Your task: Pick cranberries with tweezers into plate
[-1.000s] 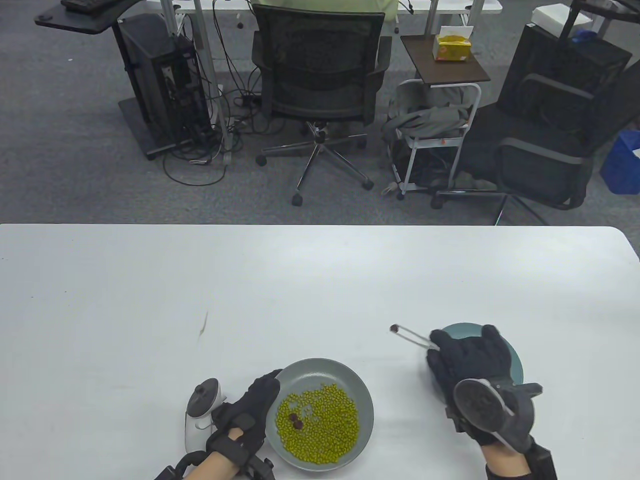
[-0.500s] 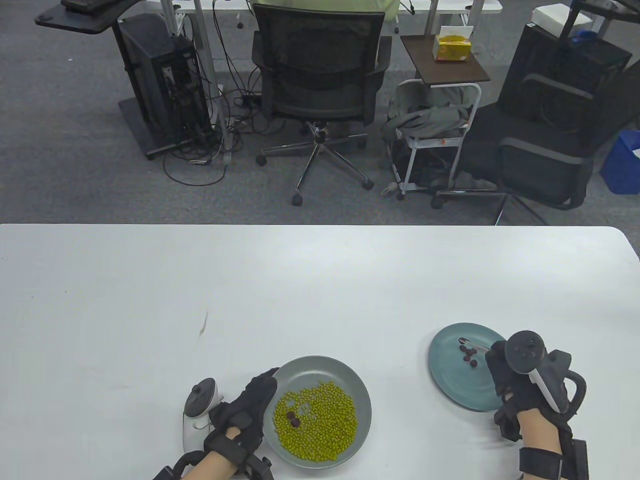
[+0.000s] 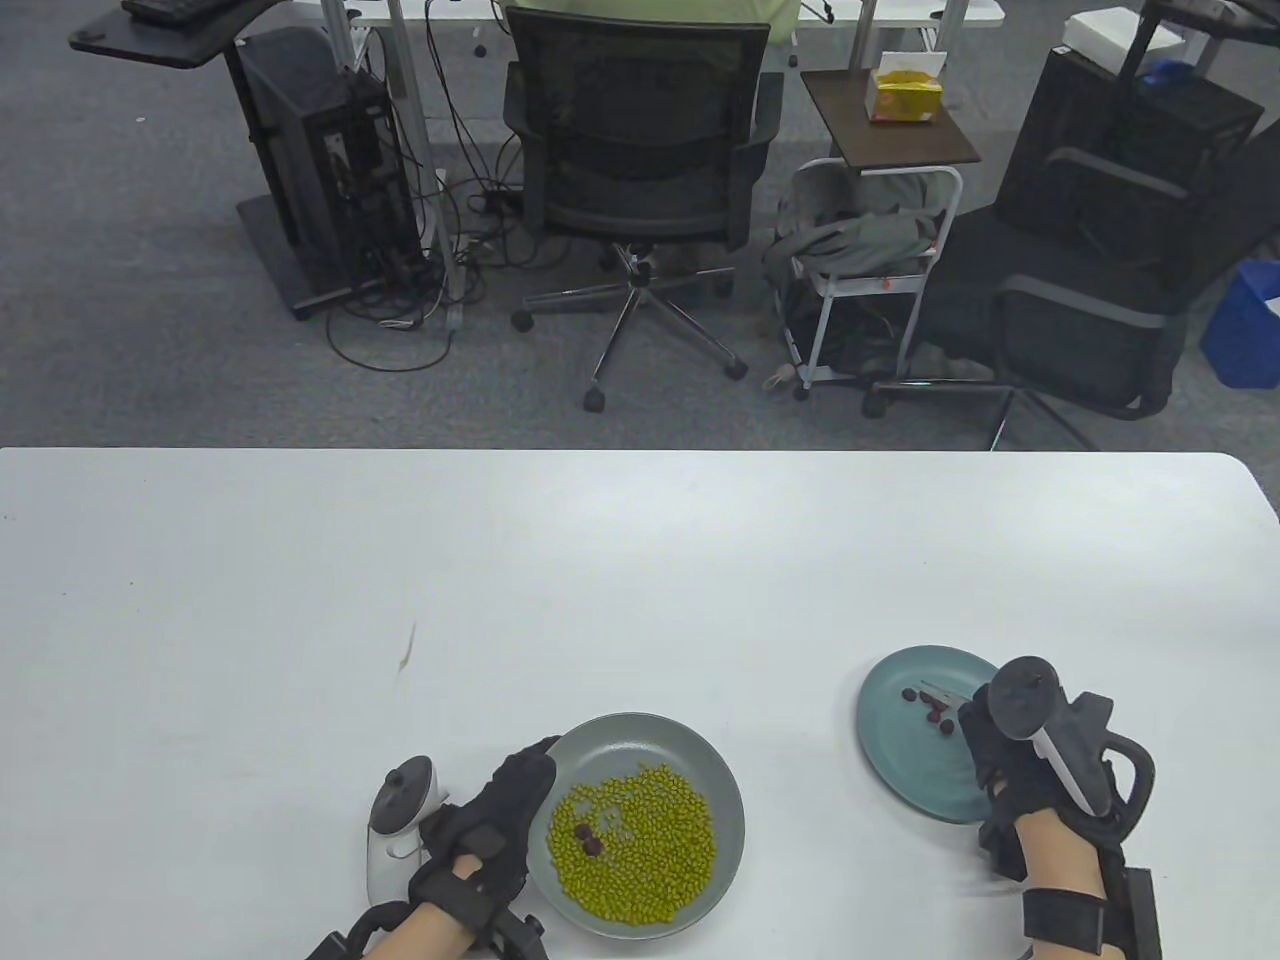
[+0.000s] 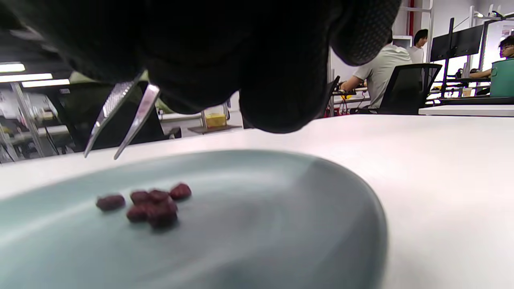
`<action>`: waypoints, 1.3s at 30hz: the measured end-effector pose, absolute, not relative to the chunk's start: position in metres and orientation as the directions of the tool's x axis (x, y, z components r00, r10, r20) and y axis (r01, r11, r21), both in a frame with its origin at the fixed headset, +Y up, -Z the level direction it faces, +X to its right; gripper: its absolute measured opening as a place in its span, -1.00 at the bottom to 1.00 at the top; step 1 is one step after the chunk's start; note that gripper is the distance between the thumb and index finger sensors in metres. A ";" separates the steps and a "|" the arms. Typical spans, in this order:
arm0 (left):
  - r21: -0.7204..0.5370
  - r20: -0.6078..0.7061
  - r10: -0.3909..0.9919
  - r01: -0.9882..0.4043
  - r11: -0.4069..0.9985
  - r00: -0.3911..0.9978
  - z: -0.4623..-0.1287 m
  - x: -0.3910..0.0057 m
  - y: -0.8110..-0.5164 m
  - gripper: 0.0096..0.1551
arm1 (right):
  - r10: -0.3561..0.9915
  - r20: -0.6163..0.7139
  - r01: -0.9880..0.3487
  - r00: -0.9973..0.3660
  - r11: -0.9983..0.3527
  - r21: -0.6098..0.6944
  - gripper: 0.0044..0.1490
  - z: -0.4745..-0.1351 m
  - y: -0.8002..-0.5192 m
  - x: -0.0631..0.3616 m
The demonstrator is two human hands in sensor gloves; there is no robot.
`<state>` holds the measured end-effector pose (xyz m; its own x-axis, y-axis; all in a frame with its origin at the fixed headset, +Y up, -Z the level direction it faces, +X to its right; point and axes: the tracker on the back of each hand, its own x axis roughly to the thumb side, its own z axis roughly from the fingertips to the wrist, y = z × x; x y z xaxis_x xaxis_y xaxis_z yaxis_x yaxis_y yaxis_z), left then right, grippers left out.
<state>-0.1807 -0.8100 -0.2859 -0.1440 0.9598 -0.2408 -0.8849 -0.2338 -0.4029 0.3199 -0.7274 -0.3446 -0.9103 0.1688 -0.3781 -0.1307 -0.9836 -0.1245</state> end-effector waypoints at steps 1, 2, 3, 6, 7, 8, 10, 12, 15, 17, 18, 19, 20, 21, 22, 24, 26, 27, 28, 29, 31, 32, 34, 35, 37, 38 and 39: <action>-0.403 -0.241 0.960 -0.885 -0.235 -0.145 -0.286 -0.181 -0.810 -0.32 | 0.193 -0.377 -0.145 -0.906 -0.977 -0.154 -0.39 -0.343 -0.724 0.319; -0.403 -0.242 0.959 -0.884 -0.237 -0.148 -0.286 -0.180 -0.810 -0.32 | 0.199 -0.366 -0.146 -0.909 -0.975 -0.167 -0.39 -0.342 -0.721 0.318; -0.402 -0.242 0.959 -0.884 -0.238 -0.149 -0.286 -0.180 -0.810 -0.32 | 0.210 -0.354 -0.146 -0.911 -0.969 -0.200 -0.39 -0.340 -0.718 0.317; -0.404 -0.239 0.960 -0.884 -0.236 -0.147 -0.286 -0.180 -0.810 -0.32 | 0.205 -0.311 -0.110 -0.928 -0.948 -0.297 -0.41 -0.334 -0.707 0.308; -0.405 -0.242 0.959 -0.882 -0.240 -0.150 -0.285 -0.180 -0.810 -0.32 | 0.207 -0.298 -0.102 -0.932 -0.937 -0.333 -0.42 -0.332 -0.703 0.304; -0.407 -0.247 0.957 -0.880 -0.247 -0.155 -0.285 -0.179 -0.810 -0.32 | 0.210 -0.277 -0.105 -0.938 -0.931 -0.350 -0.41 -0.331 -0.700 0.301; -0.410 -0.253 0.953 -0.875 -0.259 -0.164 -0.285 -0.178 -0.810 -0.32 | 0.221 -0.243 -0.121 -0.945 -0.921 -0.370 -0.40 -0.328 -0.694 0.292; -0.411 -0.254 0.953 -0.874 -0.259 -0.163 -0.284 -0.178 -0.810 -0.32 | 0.207 -0.200 -0.117 -0.958 -0.916 -0.385 -0.40 -0.325 -0.688 0.281; -0.408 -0.252 0.955 -0.878 -0.250 -0.155 -0.285 -0.178 -0.811 -0.32 | 0.197 -0.137 -0.130 -0.971 -0.913 -0.385 -0.40 -0.322 -0.685 0.264; -0.405 -0.253 0.955 -0.880 -0.248 -0.153 -0.285 -0.179 -0.811 -0.32 | 0.187 -0.096 -0.139 -0.978 -0.917 -0.374 -0.39 -0.321 -0.688 0.253; -0.405 -0.253 0.956 -0.880 -0.247 -0.151 -0.285 -0.179 -0.811 -0.31 | 0.185 -0.067 -0.149 -0.980 -0.920 -0.362 -0.38 -0.320 -0.689 0.248; -0.404 -0.253 0.956 -0.881 -0.245 -0.150 -0.285 -0.178 -0.811 -0.32 | 0.195 -0.047 -0.166 -0.980 -0.920 -0.355 -0.38 -0.319 -0.690 0.242; -0.390 -0.248 0.958 -0.890 -0.237 -0.146 -0.284 -0.179 -0.811 -0.31 | 0.203 -0.014 -0.185 -0.979 -0.919 -0.348 -0.37 -0.319 -0.691 0.234; -0.371 -0.243 0.960 -0.902 -0.222 -0.136 -0.283 -0.179 -0.810 -0.31 | 0.201 0.013 -0.193 -0.979 -0.920 -0.342 -0.37 -0.318 -0.693 0.228; -0.360 -0.234 0.964 -0.910 -0.203 -0.123 -0.282 -0.179 -0.810 -0.31 | 0.193 0.048 -0.197 -0.980 -0.918 -0.345 -0.37 -0.316 -0.694 0.219; -0.360 -0.229 0.966 -0.912 -0.197 -0.118 -0.283 -0.179 -0.810 -0.30 | 0.149 0.105 -0.177 -0.983 -0.916 -0.360 -0.38 -0.312 -0.696 0.204; -0.362 -0.241 0.961 -0.906 -0.220 -0.138 -0.284 -0.180 -0.813 -0.30 | 0.140 0.174 -0.197 -0.975 -0.908 -0.369 -0.38 -0.307 -0.696 0.188; -0.354 -0.249 0.958 -0.907 -0.229 -0.145 -0.284 -0.179 -0.814 -0.30 | 0.143 0.212 -0.216 -0.967 -0.903 -0.372 -0.38 -0.303 -0.695 0.179; -0.354 -0.253 0.956 -0.906 -0.232 -0.147 -0.284 -0.179 -0.814 -0.30 | 0.143 0.249 -0.231 -0.958 -0.900 -0.370 -0.39 -0.301 -0.695 0.173; -0.353 -0.254 0.956 -0.907 -0.231 -0.145 -0.284 -0.179 -0.815 -0.30 | 0.150 0.288 -0.256 -0.946 -0.890 -0.378 -0.39 -0.296 -0.695 0.164; -0.354 -0.252 0.958 -0.908 -0.223 -0.137 -0.285 -0.179 -0.815 -0.30 | 0.169 0.350 -0.298 -0.921 -0.886 -0.355 -0.39 -0.289 -0.694 0.151; -0.354 -0.252 0.958 -0.909 -0.221 -0.135 -0.285 -0.180 -0.815 -0.30 | 0.174 0.369 -0.311 -0.913 -0.882 -0.355 -0.40 -0.286 -0.694 0.146; -0.353 -0.254 0.957 -0.908 -0.225 -0.138 -0.285 -0.179 -0.816 -0.30 | 0.164 0.422 -0.325 -0.892 -0.881 -0.344 -0.39 -0.278 -0.693 0.133; -0.354 -0.254 0.957 -0.907 -0.228 -0.141 -0.285 -0.179 -0.816 -0.30 | 0.158 0.448 -0.331 -0.880 -0.880 -0.340 -0.40 -0.273 -0.693 0.126; -0.360 -0.252 0.957 -0.904 -0.229 -0.142 -0.285 -0.179 -0.815 -0.29 | 0.167 0.490 -0.355 -0.855 -0.879 -0.319 -0.40 -0.266 -0.693 0.116; -0.365 -0.250 0.958 -0.902 -0.231 -0.144 -0.285 -0.178 -0.815 -0.29 | 0.165 0.510 -0.361 -0.844 -0.879 -0.313 -0.39 -0.263 -0.693 0.111; -0.375 -0.251 0.957 -0.897 -0.235 -0.145 -0.285 -0.178 -0.816 -0.29 | 0.148 0.527 -0.351 -0.837 -0.884 -0.309 -0.39 -0.260 -0.694 0.105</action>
